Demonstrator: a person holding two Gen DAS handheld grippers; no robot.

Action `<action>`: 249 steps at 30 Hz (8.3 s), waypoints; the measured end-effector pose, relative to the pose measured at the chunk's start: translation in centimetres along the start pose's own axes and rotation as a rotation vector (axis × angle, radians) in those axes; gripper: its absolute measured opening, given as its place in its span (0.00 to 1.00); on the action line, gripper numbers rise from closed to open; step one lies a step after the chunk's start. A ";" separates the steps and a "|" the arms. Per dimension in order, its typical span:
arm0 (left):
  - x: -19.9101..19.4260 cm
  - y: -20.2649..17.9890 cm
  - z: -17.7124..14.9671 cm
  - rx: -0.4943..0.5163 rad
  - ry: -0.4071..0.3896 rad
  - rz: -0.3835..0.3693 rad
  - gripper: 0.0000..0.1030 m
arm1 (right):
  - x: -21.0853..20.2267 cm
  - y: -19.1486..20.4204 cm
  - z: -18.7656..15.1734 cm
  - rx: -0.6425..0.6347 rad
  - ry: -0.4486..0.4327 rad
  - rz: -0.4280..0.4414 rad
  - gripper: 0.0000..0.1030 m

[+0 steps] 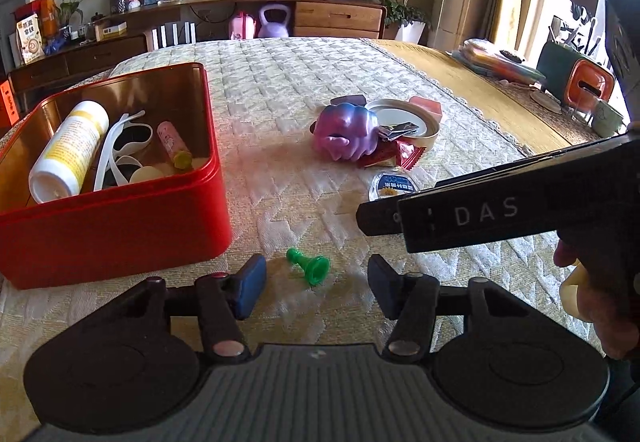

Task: Organize rigid objects
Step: 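Grasp the green pushpin with the left tool while the right tool grasps the black blue-labelled bottle, then carry the pushpin with the left tool while the right tool carries the black bottle over the tin, then lower and release the pushpin with the left tool while the right tool releases the bottle in the tin, then withdraw both tools from the tin toward the remaining items, then grasp the purple octopus toy with the left tool while the right tool grasps the pink ridged pad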

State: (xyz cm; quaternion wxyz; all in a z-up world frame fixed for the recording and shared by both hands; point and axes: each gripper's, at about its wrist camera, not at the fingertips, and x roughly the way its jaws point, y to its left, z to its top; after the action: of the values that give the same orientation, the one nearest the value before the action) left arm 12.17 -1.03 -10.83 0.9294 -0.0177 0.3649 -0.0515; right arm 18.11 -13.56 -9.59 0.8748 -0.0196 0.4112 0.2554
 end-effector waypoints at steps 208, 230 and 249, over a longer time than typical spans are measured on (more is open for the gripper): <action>3.8 -0.6 9.7 -0.072 0.028 0.027 0.79 | -6.6 -9.4 1.6 -0.005 -0.168 -0.072 0.95; 8.4 -0.9 10.7 -0.059 0.064 0.013 0.78 | 1.9 -13.5 6.6 -0.065 -0.101 -0.143 0.77; 8.4 -1.7 10.2 -0.020 0.036 -0.046 0.53 | 5.3 -14.7 7.7 -0.175 -0.072 -0.050 0.63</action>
State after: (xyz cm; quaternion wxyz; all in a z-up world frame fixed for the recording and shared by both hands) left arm 25.11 -3.72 -8.87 0.9211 -0.0346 0.3815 -0.0696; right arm 33.15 -22.17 -10.94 0.8901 -0.0971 0.3549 0.2692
